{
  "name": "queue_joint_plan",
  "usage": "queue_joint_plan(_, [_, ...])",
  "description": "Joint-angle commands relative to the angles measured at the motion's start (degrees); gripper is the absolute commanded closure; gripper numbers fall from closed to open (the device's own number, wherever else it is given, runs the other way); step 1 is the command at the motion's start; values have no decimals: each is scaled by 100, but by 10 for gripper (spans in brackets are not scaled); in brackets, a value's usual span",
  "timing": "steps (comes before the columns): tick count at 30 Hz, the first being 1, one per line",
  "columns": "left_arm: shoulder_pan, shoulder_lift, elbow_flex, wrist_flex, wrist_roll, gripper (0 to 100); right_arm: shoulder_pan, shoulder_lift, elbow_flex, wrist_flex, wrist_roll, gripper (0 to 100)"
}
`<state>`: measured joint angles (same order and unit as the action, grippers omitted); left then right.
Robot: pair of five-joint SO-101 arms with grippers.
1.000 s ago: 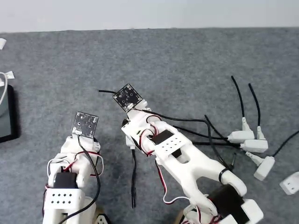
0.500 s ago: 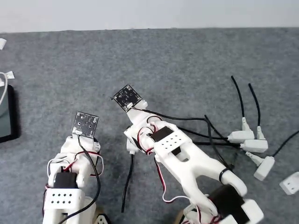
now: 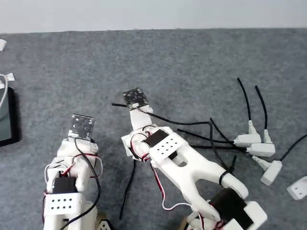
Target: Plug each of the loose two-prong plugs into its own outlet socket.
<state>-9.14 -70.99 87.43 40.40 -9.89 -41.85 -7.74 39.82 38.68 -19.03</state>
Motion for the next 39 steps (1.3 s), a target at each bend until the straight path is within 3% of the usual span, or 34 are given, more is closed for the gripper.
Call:
queue_joint_plan(1, [-281, -53, -110, -343, 334, 985, -136, -13, -360, -22, -448, 698])
queue_joint_plan(7, [-352, -44, -189, -369, 413, 985, -198, 374, -404, -356, -888, 697])
queue_joint_plan(13, [-457, -44, -207, -369, 607, 985, -57, 1244, -1143, -251, -782, 711])
queue_joint_plan(17, [-457, -44, -198, -369, 607, 985, -31, 1446, -1547, 180, -668, 892])
queue_joint_plan(19, [-448, -44, -189, -369, 563, 985, -13, 1455, -1618, 233, -229, 991])
queue_joint_plan(21, [-431, -44, -171, -378, 484, 985, 13, 1385, -1600, 382, 176, 980])
queue_joint_plan(27, [-422, -44, 31, -870, 527, 985, 409, 602, -1565, 1077, 202, 991])
queue_joint_plan(33, [-422, -44, 31, -905, 527, 985, 1789, -787, -1574, 2220, 765, 991])
queue_joint_plan(39, [-334, -44, 48, -905, 501, 985, 4822, -2088, -1442, 3178, 1749, 991])
